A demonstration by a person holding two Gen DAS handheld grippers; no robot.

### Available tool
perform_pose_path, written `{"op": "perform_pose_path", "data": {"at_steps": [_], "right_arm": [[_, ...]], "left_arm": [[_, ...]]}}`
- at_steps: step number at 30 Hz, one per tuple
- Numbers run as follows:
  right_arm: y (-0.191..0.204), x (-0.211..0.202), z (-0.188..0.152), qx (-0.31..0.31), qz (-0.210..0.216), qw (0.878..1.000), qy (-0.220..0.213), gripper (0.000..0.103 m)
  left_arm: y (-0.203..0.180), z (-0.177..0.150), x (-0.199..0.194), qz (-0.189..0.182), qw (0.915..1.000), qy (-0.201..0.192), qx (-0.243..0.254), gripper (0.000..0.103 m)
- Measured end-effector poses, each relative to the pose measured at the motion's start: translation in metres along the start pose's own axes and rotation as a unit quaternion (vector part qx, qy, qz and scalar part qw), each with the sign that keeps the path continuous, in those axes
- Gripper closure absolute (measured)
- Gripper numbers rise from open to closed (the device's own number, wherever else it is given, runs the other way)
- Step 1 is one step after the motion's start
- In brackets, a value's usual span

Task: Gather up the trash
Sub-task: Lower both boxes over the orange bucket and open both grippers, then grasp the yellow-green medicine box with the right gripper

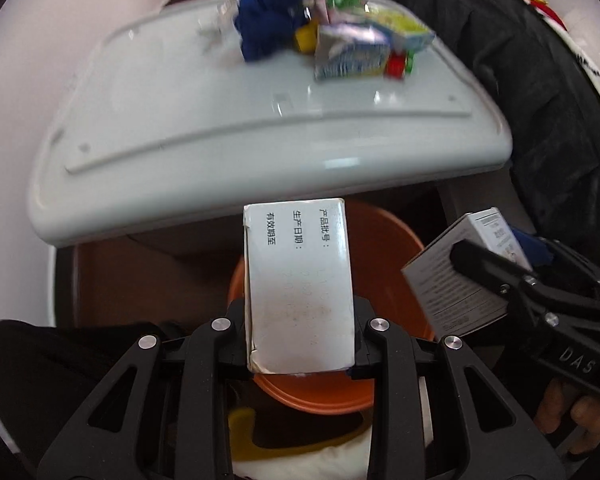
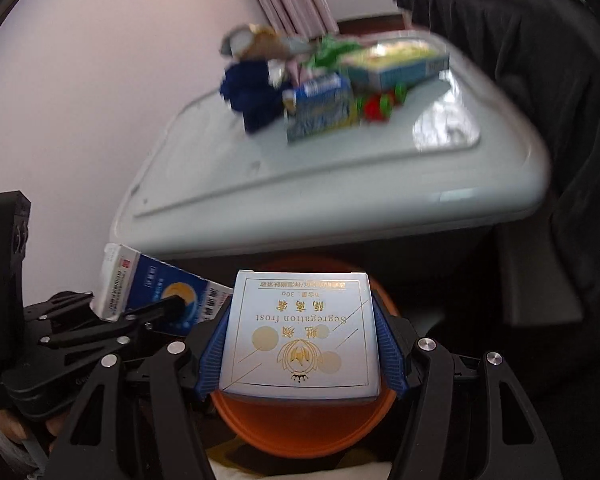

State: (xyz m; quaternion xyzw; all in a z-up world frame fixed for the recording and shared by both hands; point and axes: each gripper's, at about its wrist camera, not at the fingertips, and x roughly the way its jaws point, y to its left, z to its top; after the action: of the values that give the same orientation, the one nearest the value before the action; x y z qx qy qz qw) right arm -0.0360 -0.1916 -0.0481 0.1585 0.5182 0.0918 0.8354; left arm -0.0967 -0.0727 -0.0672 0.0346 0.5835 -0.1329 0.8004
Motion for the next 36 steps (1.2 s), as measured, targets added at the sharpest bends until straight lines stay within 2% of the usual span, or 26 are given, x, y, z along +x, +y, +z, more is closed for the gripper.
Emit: {"op": "perform_pose_path", "data": {"at_steps": [5,7,8,9,11,12,13,15,20,23,27,32,36], "right_arm": [[0.002,0.016,-0.009,-0.005,-0.008,1.0,0.023,0.04],[0.002,0.02,-0.009,-0.003,-0.002,0.999,0.032,0.04],[0.002,0.023,-0.009,-0.003,-0.005,0.999,0.037,0.038],[0.001,0.026,-0.009,-0.003,-0.007,0.999,0.043,0.038],[-0.002,0.03,-0.01,0.005,-0.009,0.999,0.049,0.032],[-0.002,0.03,-0.01,0.005,-0.009,0.999,0.049,0.032],[-0.002,0.03,-0.009,0.005,-0.007,0.999,0.048,0.029],[-0.002,0.029,-0.009,0.002,-0.011,0.999,0.046,0.024],[0.0,0.029,-0.007,-0.003,-0.014,0.999,0.042,0.024],[0.004,0.023,-0.002,-0.01,-0.021,0.999,0.028,0.02],[0.01,0.004,0.017,-0.026,-0.037,0.999,-0.018,0.012],[0.019,-0.018,0.054,-0.052,-0.067,0.993,-0.085,0.007],[0.025,-0.033,0.089,-0.071,-0.072,0.986,-0.133,0.005]], "left_arm": [[0.004,-0.003,0.019,-0.014,0.9996,0.024,-0.007,0.074],[0.005,-0.005,0.023,-0.009,0.9995,0.031,-0.004,0.073],[0.006,-0.006,0.025,-0.005,0.9994,0.034,-0.006,0.069],[0.007,-0.006,0.026,-0.006,0.9993,0.037,-0.008,0.06],[0.01,-0.005,0.025,0.011,0.9994,0.029,-0.014,0.047],[0.011,-0.005,0.025,0.01,0.9995,0.025,-0.016,0.038],[0.013,-0.005,0.024,0.005,0.9995,0.024,-0.02,0.034],[0.015,-0.004,0.02,0.008,0.9995,0.016,-0.026,0.031],[0.013,-0.001,0.017,0.007,0.9996,0.014,-0.024,0.031],[0.016,0.002,0.007,0.004,0.9995,-0.007,-0.032,0.029],[0.022,0.011,-0.014,0.022,0.9966,-0.066,-0.044,0.024],[0.032,0.028,-0.042,0.062,0.9853,-0.146,-0.064,0.02],[0.038,0.047,-0.052,0.073,0.9792,-0.174,-0.075,0.017]]}}
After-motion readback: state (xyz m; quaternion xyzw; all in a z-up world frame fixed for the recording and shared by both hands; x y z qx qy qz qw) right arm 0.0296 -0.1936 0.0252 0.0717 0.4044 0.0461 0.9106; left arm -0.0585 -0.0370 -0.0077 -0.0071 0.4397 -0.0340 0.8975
